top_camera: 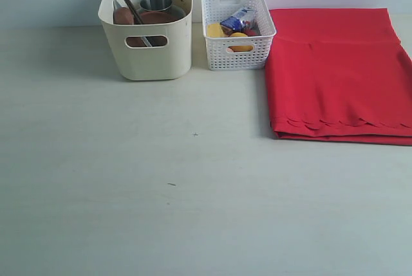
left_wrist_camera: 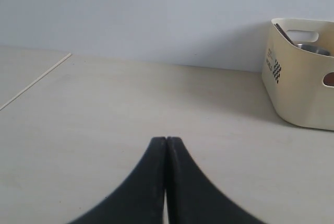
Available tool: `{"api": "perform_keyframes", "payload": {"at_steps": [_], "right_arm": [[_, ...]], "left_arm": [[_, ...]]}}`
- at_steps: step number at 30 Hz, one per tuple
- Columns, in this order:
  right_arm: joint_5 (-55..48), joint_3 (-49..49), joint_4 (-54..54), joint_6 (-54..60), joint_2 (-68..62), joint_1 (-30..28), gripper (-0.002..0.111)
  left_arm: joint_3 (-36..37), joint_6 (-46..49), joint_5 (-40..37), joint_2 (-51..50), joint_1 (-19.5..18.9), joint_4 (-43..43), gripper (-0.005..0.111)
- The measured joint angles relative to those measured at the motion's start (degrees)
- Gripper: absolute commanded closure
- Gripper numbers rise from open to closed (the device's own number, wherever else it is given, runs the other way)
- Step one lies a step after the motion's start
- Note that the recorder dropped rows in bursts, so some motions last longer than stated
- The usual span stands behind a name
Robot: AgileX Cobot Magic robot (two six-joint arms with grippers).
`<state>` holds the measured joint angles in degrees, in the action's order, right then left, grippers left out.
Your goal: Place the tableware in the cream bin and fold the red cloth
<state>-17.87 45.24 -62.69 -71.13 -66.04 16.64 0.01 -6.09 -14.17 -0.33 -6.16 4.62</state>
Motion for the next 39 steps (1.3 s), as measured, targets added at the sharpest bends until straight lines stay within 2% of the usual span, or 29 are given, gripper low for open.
{"api": "perform_keyframes", "payload": {"at_steps": [8, 10, 13, 16, 17, 20, 23, 28, 39], "right_arm": [[0.4, -0.7, 1.3, 0.4, 2.1, 0.0, 0.108], [0.9, -3.9, 4.2, 1.1, 7.2, 0.0, 0.108], [1.0, -11.6, 11.0, 3.0, 23.7, 0.0, 0.108], [1.0, -18.0, 25.5, 16.6, 40.7, 0.0, 0.108], [1.1, -20.1, 31.6, 25.3, 46.7, 0.0, 0.108], [1.3, -24.3, 45.5, 40.7, 55.2, 0.0, 0.108], [1.3, -28.4, 55.0, 52.4, 62.2, 0.0, 0.108], [2.5, -34.8, 62.7, 57.9, 65.8, 0.0, 0.108], [6.8, -44.9, 63.9, 58.8, 65.8, 0.0, 0.108]], "left_arm": [[0.0, 0.0, 0.0, 0.0, 0.0, 0.0, 0.106], [0.0, 0.0, 0.0, 0.0, 0.0, 0.0, 0.106], [0.0, 0.1, 0.0, 0.0, 0.0, 0.0, 0.106], [0.0, 0.1, -0.1, 0.0, 0.0, 0.0, 0.106], [0.0, 0.1, -0.1, 0.0, 0.0, 0.0, 0.106], [0.0, 0.1, -0.1, 0.0, 0.0, 0.0, 0.106], [0.0, 0.1, -0.1, 0.0, 0.0, 0.0, 0.106], [0.0, 0.1, -0.2, 0.0, 0.0, 0.0, 0.106], [0.0, 0.1, -0.3, 0.0, 0.0, 0.0, 0.106]]}}
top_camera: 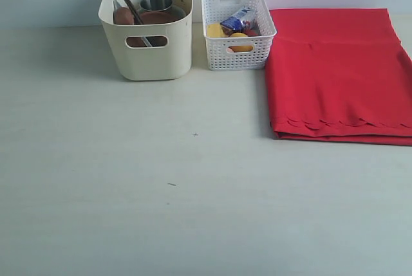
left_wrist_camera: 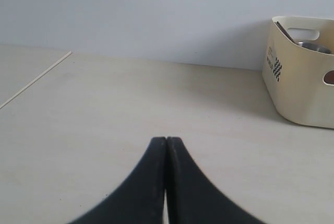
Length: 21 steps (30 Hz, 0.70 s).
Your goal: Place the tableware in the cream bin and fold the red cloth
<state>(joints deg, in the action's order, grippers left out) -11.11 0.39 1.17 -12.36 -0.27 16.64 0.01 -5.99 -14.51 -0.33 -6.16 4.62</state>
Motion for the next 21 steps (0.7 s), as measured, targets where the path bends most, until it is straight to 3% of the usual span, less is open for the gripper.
{"api": "perform_keyframes", "payload": {"at_steps": [15, 21], "right_arm": [[-0.3, -0.1, -0.5, 0.1, 0.0, -0.1, 0.108], [-0.3, -0.1, -1.2, 0.2, 0.0, -7.0, 0.108]], "left_arm": [[0.0, 0.0, 0.0, 0.0, 0.0, 0.0, 0.106], [0.0, 0.0, 0.0, 0.0, 0.0, 0.0, 0.106]]}}
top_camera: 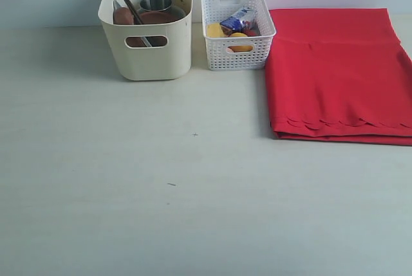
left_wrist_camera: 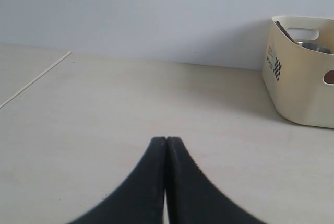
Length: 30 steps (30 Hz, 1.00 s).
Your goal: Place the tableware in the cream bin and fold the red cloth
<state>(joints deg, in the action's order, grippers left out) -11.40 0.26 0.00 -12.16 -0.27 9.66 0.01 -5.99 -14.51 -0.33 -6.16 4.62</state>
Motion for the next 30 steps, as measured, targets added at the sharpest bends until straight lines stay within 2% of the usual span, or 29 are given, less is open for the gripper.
{"api": "perform_keyframes", "payload": {"at_steps": [4, 30], "right_arm": [[-0.5, 0.0, -4.0, 0.0, 0.0, -2.4, 0.108], [-0.8, 0.0, -4.3, 0.0, 0.0, -2.4, 0.108]], "left_arm": [[0.0, 0.0, 0.0, 0.0, 0.0, 0.0, 0.106], [0.0, 0.0, -0.1, 0.0, 0.0, 0.0, 0.106]]}}
